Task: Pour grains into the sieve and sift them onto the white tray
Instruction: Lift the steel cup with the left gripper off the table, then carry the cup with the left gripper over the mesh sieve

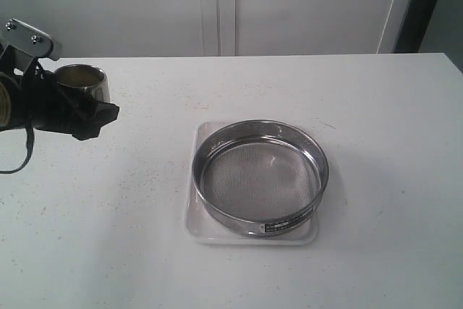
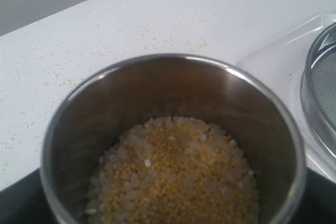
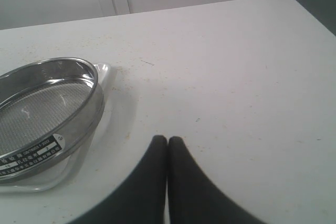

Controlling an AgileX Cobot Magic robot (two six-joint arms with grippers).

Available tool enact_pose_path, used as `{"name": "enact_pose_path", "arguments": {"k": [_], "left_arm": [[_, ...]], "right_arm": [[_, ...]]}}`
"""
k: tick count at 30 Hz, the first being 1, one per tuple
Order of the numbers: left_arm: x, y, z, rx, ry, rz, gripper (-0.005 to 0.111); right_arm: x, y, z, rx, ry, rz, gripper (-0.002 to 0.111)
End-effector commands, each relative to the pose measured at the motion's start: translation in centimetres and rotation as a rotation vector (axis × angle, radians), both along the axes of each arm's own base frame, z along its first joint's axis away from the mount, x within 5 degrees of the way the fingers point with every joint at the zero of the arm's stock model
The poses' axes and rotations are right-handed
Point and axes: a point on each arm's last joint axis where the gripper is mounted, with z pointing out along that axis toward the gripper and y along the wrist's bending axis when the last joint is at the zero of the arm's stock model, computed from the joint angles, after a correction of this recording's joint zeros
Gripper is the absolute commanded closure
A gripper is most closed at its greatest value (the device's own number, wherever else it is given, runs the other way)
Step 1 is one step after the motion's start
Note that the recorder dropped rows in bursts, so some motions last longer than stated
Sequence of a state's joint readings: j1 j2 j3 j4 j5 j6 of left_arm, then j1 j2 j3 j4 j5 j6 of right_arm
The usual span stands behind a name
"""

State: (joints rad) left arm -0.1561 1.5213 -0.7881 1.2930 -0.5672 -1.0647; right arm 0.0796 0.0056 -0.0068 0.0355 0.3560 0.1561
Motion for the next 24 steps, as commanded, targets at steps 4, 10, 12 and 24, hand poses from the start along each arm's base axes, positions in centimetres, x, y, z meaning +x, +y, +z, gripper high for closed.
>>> {"name": "enact_pose_path", "arguments": {"k": [4,10,12,24], "left_arm": [[-0.1,-2.6,1.8,0.010,-0.048,-0.051,0.107],[0.0,-3.8,2.2,0.043,-0.059,-0.058,0.107],[0.0,-4.1,2.3,0.051,-0.063,-0.059,0.107],[0.9,-6.8,2.2,0.158,-0.079,-0.090,0.107]], "right_arm": [[0.0,0.0,-0.1,-0.001,-0.012,0.000,0.108],[0.0,0.0,-0.1,-0.001,-0.012,0.000,0.108],[0.0,0.0,-0.1,-0.001,-0.012,0.000,0.108],[0.0,0.0,-0.1,-0.001,-0.012,0.000,0.108]]}}
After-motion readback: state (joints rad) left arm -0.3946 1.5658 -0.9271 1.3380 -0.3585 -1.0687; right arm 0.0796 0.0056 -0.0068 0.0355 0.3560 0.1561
